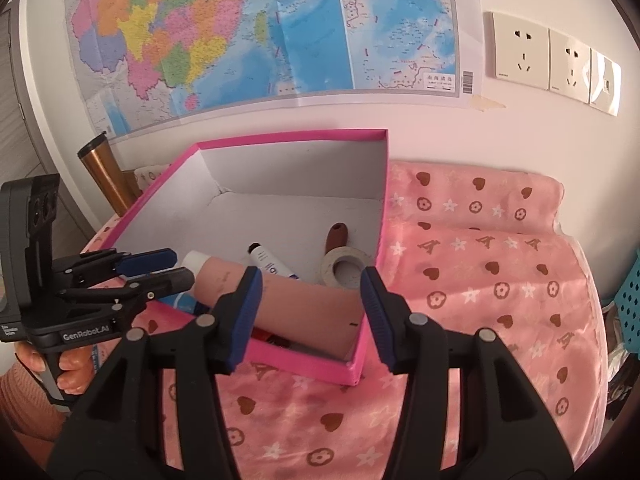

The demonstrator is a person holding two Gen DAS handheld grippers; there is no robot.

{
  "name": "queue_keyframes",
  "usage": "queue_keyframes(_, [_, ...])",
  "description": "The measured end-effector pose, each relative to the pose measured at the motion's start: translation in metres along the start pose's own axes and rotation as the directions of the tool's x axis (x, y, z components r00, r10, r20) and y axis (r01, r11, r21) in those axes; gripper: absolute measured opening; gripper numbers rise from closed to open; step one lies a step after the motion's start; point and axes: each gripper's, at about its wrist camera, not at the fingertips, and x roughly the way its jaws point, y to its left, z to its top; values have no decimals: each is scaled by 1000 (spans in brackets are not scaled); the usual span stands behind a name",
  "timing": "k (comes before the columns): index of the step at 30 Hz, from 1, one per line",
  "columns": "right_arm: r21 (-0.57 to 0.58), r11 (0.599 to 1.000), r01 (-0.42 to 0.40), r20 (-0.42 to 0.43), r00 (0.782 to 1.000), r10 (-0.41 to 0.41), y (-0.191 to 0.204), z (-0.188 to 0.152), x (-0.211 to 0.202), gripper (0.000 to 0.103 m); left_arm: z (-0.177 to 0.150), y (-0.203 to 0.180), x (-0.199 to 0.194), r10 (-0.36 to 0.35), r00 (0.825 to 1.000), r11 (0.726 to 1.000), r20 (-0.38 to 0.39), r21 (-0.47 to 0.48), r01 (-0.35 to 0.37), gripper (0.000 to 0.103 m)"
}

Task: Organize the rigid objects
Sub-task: 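Lower the pink tube into the magenta box and open the right gripper, then move the right tool to the blue-and-white medicine box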

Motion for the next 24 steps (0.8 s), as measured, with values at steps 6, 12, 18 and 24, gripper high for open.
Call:
queue_keyframes(6, [-39,997,-72,30,997,73,15,-13,-19,53,-15,3,-49,54,992,998,117,14,-56,55])
queue_keyframes(12, [-75,967,-243,-54,969,240,40,-47,-23,53,-52,31,-86,107,988,994,108,-9,-107,59])
queue_keyframes(18, [-70,900,-430,-238,884,403,85,-93,3,53,-98,62,-87,204,979,977,-21,-61,-205,59])
queue_keyframes(24, [-28,821,-570,-397,760,514,135,-134,28,53,-125,81,-92,203,976,969,-81,-124,-212,59])
